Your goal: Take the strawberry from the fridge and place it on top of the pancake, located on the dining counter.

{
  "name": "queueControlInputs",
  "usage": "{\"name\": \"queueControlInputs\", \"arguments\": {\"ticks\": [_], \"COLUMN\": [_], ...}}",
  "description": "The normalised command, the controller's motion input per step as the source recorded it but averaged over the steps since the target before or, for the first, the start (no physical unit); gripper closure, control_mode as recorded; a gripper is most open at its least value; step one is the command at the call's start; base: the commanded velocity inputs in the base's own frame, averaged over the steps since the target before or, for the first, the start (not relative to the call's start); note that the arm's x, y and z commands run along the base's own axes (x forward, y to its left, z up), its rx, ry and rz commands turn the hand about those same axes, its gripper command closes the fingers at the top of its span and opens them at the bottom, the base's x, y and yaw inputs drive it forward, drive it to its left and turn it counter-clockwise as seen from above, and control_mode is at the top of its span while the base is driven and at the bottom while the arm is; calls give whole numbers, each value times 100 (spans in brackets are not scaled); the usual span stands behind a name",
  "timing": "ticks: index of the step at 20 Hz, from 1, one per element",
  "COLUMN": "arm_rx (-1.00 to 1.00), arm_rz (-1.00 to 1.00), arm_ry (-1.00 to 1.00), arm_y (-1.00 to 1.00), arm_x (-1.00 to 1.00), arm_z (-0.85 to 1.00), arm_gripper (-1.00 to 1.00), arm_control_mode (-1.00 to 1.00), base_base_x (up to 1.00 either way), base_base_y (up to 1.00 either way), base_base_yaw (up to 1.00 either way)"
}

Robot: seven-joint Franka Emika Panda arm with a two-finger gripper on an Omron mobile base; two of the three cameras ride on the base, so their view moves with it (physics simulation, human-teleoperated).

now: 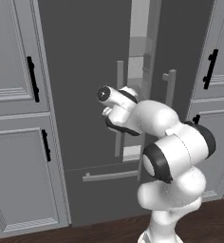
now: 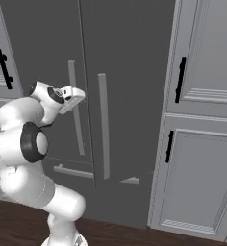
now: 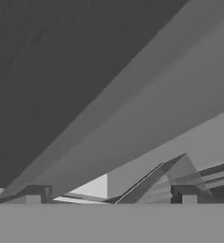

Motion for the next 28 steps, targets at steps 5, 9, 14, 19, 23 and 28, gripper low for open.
{"name": "queueControlInputs", "arguments": {"ticks": [5,9,14,19,23,28], "arm_rx": [0,0,0,0,0,0], "arm_rz": [0,2,1,0,0,-2], "arm_ry": [7,7,0,0,-4,-14], "arm_y": [-51,-50,-78,-71,-58,-60], "arm_x": [74,41,0,-2,-47,-92], "arm_z": [-2,0,0,0,15,22], "arm_gripper": [-100,-100,-100,-100,-100,-100], "arm_control_mode": [-100,-100,-100,-100,-100,-100], "base_base_x": [0,0,0,0,0,0], "base_base_y": [0,0,0,0,0,0], "base_base_yaw": [0,0,0,0,0,0]}}
